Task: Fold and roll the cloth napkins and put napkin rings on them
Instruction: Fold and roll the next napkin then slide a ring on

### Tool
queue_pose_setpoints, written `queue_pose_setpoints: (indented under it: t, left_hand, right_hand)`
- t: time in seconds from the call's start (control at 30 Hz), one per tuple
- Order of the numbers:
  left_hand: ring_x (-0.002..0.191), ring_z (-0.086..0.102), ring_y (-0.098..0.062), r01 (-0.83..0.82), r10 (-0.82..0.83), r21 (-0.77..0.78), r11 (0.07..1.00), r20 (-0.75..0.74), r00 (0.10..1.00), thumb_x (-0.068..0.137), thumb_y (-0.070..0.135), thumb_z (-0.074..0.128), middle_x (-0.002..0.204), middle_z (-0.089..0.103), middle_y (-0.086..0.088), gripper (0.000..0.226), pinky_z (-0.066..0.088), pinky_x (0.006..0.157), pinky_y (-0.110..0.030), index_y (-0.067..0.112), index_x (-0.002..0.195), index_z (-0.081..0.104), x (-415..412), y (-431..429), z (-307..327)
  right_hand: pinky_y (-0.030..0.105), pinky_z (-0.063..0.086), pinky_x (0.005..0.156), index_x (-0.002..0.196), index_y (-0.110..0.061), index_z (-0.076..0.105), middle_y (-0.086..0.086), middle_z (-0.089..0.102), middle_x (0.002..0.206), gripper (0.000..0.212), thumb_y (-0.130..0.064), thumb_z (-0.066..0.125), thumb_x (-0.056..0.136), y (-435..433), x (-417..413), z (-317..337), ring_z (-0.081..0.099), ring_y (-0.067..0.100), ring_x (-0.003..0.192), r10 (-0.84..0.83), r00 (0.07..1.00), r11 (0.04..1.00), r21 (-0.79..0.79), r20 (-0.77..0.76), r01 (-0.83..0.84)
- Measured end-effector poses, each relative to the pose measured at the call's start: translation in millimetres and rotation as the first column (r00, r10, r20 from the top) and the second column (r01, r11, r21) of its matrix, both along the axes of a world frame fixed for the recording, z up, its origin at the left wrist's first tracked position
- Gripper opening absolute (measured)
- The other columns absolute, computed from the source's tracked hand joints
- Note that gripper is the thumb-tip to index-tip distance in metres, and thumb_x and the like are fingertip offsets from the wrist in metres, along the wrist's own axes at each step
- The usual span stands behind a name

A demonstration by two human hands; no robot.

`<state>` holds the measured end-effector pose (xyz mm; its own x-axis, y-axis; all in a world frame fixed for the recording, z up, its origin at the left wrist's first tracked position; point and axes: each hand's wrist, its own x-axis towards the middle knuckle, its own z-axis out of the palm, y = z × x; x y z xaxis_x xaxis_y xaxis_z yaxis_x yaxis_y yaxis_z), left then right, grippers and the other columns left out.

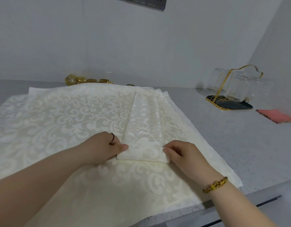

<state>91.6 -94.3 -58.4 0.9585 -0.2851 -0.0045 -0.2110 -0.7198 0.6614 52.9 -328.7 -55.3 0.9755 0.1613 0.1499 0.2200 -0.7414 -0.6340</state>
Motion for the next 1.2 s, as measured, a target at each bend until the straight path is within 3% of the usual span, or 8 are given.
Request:
queue_pose_setpoints:
  t: [0.17, 0.3, 0.4, 0.6, 0.7, 0.83, 1.0, 1.2]
  left_hand:
    - [0.062, 0.044, 0.001, -0.075, 0.068, 0.029, 0.997, 0.185, 0.98, 0.084, 0.039, 0.06, 0.072, 0.049, 0.016, 0.023, 0.031, 0.055, -0.012, 0.03, 0.069, 0.046, 2.0, -5.8, -1.0]
    - [0.09, 0.047, -0.003, 0.117, -0.249, 0.288, 0.95, 0.478, 0.843, 0.085, 0.045, 0.037, 0.086, 0.057, 0.03, 0.029, 0.031, 0.064, 0.001, 0.037, 0.077, 0.064, -8.6, 0.1, -5.5]
    - [0.105, 0.041, 0.012, 0.126, -0.321, 0.411, 0.903, 0.45, 0.833, 0.077, 0.057, 0.027, 0.106, 0.053, 0.036, 0.046, 0.032, 0.079, -0.004, 0.043, 0.102, 0.063, -15.7, 6.0, 2.3]
    - [0.121, 0.041, 0.001, 0.111, -0.307, 0.398, 0.911, 0.469, 0.828, 0.094, 0.044, 0.022, 0.131, 0.046, 0.023, 0.044, 0.028, 0.093, -0.01, 0.036, 0.133, 0.041, -13.3, -3.9, -6.5]
    - [0.116, 0.045, -0.002, 0.13, -0.306, 0.406, 0.905, 0.407, 0.861, 0.081, 0.054, 0.002, 0.125, 0.052, 0.019, 0.067, 0.031, 0.086, -0.01, 0.036, 0.126, 0.049, -18.3, 0.5, -6.3]
    - [0.108, 0.047, 0.001, 0.121, -0.281, 0.44, 0.89, 0.319, 0.905, 0.049, 0.059, -0.015, 0.115, 0.054, 0.019, 0.097, 0.031, 0.075, -0.005, 0.042, 0.117, 0.052, -54.1, 11.6, -0.9]
    - [0.095, 0.048, 0.012, 0.128, -0.155, 0.144, 0.981, 0.193, 0.969, 0.068, 0.07, 0.026, 0.093, 0.057, 0.03, 0.024, 0.036, 0.074, -0.003, 0.068, 0.074, 0.05, -85.5, 18.3, 3.8]
    - [0.042, 0.049, 0.008, -0.037, 0.029, -0.149, 0.988, -0.057, 0.998, 0.088, 0.019, 0.057, 0.042, 0.054, 0.017, 0.012, 0.036, 0.048, -0.004, 0.029, 0.082, 0.056, -64.3, 9.2, 1.7]
  right_hand:
    - [0.014, 0.035, 0.056, 0.082, -0.024, 0.046, -0.01, 0.046, 0.067, 0.012, -0.022, 0.055, 0.089, 7.5, 13.7, -8.1, 0.042, 0.003, 0.059, -0.091, 0.996, 0.996, -0.008, 0.018, 0.091]
    - [0.019, 0.039, 0.062, 0.071, -0.015, 0.06, -0.006, 0.056, 0.071, 0.01, -0.015, 0.057, 0.08, 6.3, 7.2, -12.8, 0.045, 0.005, 0.066, 0.069, 0.916, 0.97, -0.242, 0.396, 0.032]
    - [0.017, 0.049, 0.067, 0.081, -0.018, 0.07, -0.006, 0.07, 0.081, 0.031, -0.038, 0.047, 0.074, -2.0, -5.7, -19.5, 0.064, 0.007, 0.072, 0.199, 0.891, 0.888, -0.46, 0.409, 0.013]
    - [0.015, 0.05, 0.061, 0.085, -0.014, 0.072, -0.006, 0.069, 0.076, 0.023, -0.023, 0.059, 0.068, 3.4, -0.7, -16.1, 0.067, 0.012, 0.068, 0.136, 0.938, 0.935, -0.355, 0.32, -0.014]
    - [0.016, 0.042, 0.08, 0.106, -0.013, 0.068, -0.001, 0.069, 0.097, 0.048, -0.041, 0.042, 0.078, 4.2, -11.3, -9.5, 0.063, 0.017, 0.092, 0.127, 0.962, 0.953, -0.3, 0.241, -0.051]
    - [0.0, 0.032, 0.08, 0.114, -0.024, 0.064, -0.022, 0.058, 0.098, 0.068, -0.062, 0.029, 0.069, 0.2, -44.5, -9.0, 0.048, -0.011, 0.088, 0.183, 0.978, 0.968, -0.19, 0.103, -0.161]
    - [0.005, 0.039, 0.073, 0.093, -0.034, 0.065, -0.016, 0.057, 0.076, 0.013, -0.025, 0.064, 0.083, -0.6, -63.0, -0.9, 0.051, -0.009, 0.079, 0.085, 0.993, 0.995, 0.059, -0.085, -0.08]
    - [0.007, 0.036, 0.05, 0.08, -0.027, 0.05, -0.005, 0.052, 0.063, 0.012, -0.023, 0.058, 0.087, 12.9, -42.1, 0.6, 0.045, 0.0, 0.047, -0.036, 0.989, 0.984, 0.166, -0.145, 0.06]
